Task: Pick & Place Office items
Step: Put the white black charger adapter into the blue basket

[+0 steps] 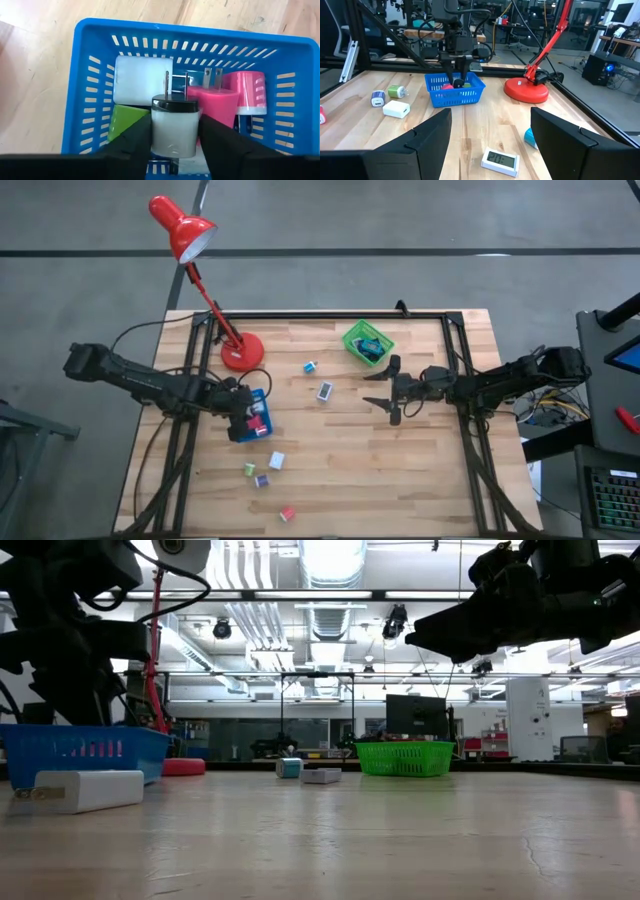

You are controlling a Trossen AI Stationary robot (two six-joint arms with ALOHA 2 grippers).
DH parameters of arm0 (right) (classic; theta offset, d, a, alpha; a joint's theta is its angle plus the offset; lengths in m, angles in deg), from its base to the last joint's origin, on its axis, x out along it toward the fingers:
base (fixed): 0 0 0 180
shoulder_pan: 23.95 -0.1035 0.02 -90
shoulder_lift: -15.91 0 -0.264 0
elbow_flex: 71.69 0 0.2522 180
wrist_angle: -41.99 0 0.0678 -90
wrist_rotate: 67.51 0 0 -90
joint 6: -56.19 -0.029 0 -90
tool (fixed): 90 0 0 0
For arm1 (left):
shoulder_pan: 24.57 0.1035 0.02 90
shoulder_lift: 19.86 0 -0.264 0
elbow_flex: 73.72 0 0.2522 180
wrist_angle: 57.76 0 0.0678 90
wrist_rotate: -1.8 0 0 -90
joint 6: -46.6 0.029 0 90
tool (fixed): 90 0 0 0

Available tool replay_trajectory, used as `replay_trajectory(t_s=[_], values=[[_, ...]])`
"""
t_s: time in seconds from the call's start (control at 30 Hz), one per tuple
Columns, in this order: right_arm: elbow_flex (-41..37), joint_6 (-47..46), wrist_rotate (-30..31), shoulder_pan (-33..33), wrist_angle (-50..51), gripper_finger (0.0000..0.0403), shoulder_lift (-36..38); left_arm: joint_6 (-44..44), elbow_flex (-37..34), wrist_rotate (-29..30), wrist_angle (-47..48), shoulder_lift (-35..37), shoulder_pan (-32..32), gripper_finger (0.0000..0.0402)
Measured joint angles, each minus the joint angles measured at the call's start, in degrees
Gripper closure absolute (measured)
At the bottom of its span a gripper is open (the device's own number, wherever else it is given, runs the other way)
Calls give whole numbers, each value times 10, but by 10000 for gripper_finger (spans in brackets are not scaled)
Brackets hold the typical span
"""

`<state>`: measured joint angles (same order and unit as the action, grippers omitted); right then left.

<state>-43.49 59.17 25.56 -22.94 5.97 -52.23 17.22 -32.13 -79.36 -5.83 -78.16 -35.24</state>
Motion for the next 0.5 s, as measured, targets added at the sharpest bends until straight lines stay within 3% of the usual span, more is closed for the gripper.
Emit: replay_trajectory(t_s=[0.17,0.5], values=[[0,0,0,0,0,140,0,-2,0,-1,0,0,0,187],[0,0,0,0,0,140,0,10,13,2,0,5,0,181]])
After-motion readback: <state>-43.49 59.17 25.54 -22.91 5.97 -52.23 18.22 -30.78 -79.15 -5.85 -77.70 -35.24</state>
